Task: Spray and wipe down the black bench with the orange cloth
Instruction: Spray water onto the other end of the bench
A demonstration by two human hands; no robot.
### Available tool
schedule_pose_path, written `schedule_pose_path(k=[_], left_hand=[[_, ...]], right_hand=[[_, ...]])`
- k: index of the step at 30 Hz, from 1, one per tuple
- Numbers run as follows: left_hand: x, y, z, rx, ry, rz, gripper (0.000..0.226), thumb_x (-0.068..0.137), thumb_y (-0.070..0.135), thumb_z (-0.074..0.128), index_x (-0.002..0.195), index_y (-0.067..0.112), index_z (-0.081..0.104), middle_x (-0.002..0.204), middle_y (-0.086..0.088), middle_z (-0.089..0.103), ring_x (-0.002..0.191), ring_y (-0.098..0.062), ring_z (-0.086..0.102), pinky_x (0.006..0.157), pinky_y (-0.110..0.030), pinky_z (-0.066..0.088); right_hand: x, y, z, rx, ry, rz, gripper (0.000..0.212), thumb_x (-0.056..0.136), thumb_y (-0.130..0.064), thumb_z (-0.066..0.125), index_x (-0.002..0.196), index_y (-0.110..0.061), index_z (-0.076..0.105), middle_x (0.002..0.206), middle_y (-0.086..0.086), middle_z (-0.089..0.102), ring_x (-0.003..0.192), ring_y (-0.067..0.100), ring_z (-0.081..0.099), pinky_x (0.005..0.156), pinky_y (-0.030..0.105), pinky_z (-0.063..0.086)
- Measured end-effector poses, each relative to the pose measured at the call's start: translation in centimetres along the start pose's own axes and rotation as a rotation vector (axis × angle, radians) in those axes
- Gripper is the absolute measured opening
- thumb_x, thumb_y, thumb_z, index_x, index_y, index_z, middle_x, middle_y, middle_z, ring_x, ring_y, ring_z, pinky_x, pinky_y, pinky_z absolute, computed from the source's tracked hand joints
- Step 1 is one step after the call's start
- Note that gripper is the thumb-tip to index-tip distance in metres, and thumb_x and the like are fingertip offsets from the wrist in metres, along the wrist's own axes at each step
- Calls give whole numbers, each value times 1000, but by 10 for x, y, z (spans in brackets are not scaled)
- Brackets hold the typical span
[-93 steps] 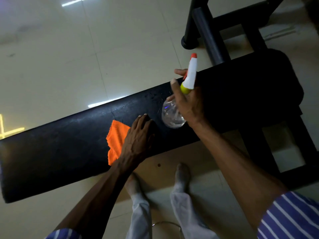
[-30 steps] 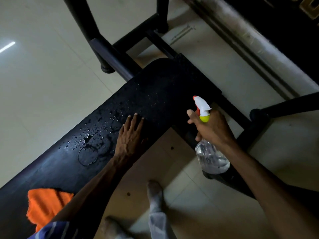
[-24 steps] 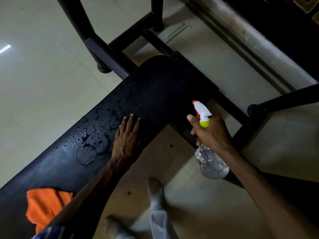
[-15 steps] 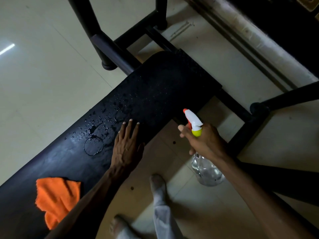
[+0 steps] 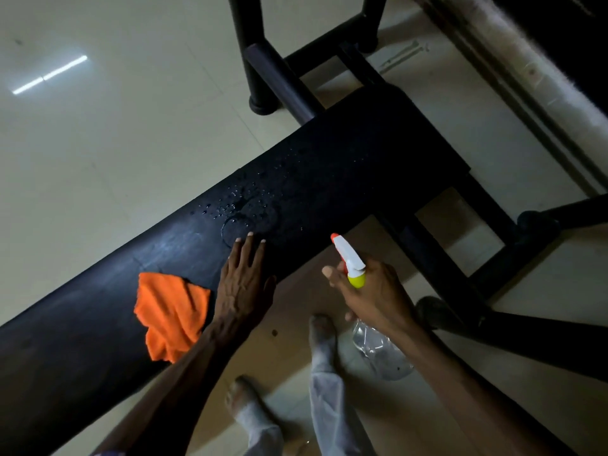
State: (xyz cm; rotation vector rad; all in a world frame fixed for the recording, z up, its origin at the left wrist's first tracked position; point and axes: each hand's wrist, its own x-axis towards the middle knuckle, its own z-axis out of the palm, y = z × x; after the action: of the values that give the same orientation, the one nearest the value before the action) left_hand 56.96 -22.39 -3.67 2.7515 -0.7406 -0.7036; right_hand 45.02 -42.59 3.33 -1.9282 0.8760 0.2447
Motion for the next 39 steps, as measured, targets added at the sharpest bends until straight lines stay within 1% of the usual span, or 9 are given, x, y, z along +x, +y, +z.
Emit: schedule_pose_path(k=[4, 7, 11, 14, 19, 24, 31, 35, 39], left_hand=[[-9, -12, 3, 0, -17, 0, 72, 98, 29, 60, 161, 13, 28, 172, -12, 15, 160, -35, 11, 128, -46, 24], [-12, -17, 2, -9, -1, 5, 70, 99, 28, 57, 161, 13, 27, 171, -12, 16, 160, -34, 12, 129, -45, 22], [-12, -23, -1, 1, -22, 6, 65, 101, 31, 52, 159, 14, 28, 170, -10, 17, 159, -31, 14, 128, -42, 22], [-11, -26, -6, -24, -29, 22, 64, 101, 29, 52, 158, 12, 30, 169, -10, 19, 159, -30, 15, 128, -40, 19], [-16, -39, -15, -95, 19, -33, 60, 98, 28, 58, 152, 14, 38, 164, -10, 27, 155, -32, 22, 122, -42, 30], [-28, -73, -19, -106, 66, -78, 66, 103, 29, 52, 160, 9, 26, 169, -13, 22, 160, -30, 13, 129, -39, 15], [-58, -127, -36, -202, 163, -206, 71, 101, 28, 58, 161, 9, 27, 170, -14, 21, 160, -31, 13, 131, -41, 13], [-73, -159, -40, -216, 174, -259, 72, 102, 32, 56, 163, 11, 24, 171, -14, 18, 161, -32, 10, 128, -45, 19], [-89, -191, -39, -206, 168, -324, 71, 102, 34, 55, 162, 9, 26, 171, -16, 20, 160, -33, 13, 128, -46, 20]], right_hand=[[-13, -4, 20, -155, -1, 3, 46, 90, -67, 70, 75, -28, 49, 55, -3, 65, 45, 16, 66, 54, 31, 57], [-19, -1, 31, -147, -52, -19, 43, 90, -66, 71, 79, -27, 54, 74, -1, 74, 62, 23, 71, 65, 36, 60], [-26, 0, 46, -241, -62, -42, 48, 92, -65, 69, 69, -28, 47, 68, -7, 59, 75, 26, 65, 67, 31, 48], [-29, 1, 52, -188, -109, -33, 47, 91, -67, 68, 75, -25, 54, 70, -4, 73, 58, 16, 68, 63, 35, 58], [-26, -8, 61, -228, -82, -56, 49, 89, -63, 72, 64, -28, 49, 57, -9, 62, 54, 8, 60, 55, 33, 51], [-21, -34, 78, -116, -209, -10, 36, 88, -64, 75, 84, -32, 59, 70, -2, 76, 48, 15, 72, 58, 31, 58], [-5, -84, 127, -189, -166, -123, 43, 94, -56, 72, 71, -28, 50, 50, -7, 65, 34, 16, 63, 40, 23, 47], [2, -110, 151, -105, -214, -207, 32, 94, -51, 74, 86, -25, 58, 65, 2, 73, 40, 13, 67, 43, 24, 51], [6, -138, 178, -75, -245, -302, 29, 94, -42, 79, 91, -19, 60, 63, 5, 70, 48, 13, 71, 50, 28, 54]])
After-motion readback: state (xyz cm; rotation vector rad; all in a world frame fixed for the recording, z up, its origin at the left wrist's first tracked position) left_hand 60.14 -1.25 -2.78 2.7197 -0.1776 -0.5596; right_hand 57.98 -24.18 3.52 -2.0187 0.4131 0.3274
